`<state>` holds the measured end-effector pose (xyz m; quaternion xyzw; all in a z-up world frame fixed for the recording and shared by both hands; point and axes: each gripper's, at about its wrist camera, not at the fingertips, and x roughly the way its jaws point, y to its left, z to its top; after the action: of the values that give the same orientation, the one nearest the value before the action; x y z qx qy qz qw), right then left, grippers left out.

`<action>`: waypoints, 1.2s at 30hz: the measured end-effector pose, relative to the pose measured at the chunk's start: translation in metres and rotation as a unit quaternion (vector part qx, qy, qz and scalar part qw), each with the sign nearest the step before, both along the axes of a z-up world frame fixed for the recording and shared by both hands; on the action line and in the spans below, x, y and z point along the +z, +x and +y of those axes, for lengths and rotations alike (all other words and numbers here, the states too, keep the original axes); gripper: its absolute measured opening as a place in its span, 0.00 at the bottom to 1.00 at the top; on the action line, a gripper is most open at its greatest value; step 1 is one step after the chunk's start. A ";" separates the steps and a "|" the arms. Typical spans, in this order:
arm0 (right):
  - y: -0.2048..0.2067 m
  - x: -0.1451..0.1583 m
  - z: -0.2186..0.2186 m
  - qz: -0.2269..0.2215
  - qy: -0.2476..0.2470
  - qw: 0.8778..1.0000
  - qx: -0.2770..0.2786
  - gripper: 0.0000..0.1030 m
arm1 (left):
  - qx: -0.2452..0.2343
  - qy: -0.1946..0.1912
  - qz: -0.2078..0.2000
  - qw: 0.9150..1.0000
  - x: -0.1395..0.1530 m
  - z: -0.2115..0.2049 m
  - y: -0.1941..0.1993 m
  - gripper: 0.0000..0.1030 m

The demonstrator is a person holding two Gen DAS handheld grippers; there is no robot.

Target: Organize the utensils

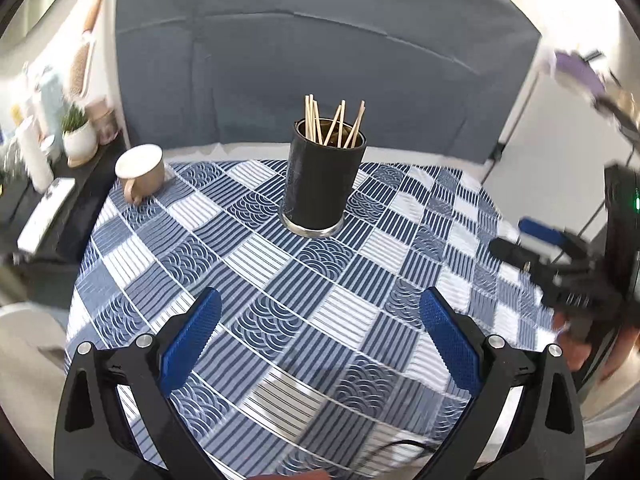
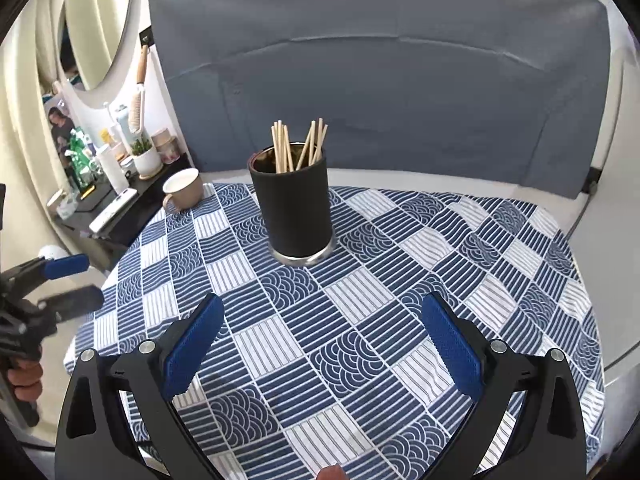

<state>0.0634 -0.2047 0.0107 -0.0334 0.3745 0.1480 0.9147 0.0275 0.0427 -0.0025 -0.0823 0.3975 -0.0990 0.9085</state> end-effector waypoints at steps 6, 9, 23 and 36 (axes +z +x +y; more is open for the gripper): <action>-0.029 0.006 0.006 0.001 0.006 1.000 -0.002 0.92 | 0.030 0.031 0.006 0.999 0.010 -0.010 -0.019 0.94; -0.045 0.003 0.008 0.007 0.001 1.000 -0.009 0.92 | 0.032 0.047 0.006 0.998 0.009 -0.016 -0.027 0.94; -0.080 0.006 0.001 -0.015 -0.022 1.000 -0.013 0.92 | 0.009 0.046 0.002 0.999 0.004 -0.038 -0.045 0.94; -0.083 0.008 -0.034 -0.011 0.012 0.999 -0.040 0.92 | 0.038 0.053 -0.018 0.998 0.009 -0.044 -0.055 0.94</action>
<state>-0.0194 -0.2388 0.0187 -0.0094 0.3638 0.1151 0.9243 -0.0278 -0.0013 0.0067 -0.0474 0.3825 -0.0449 0.9217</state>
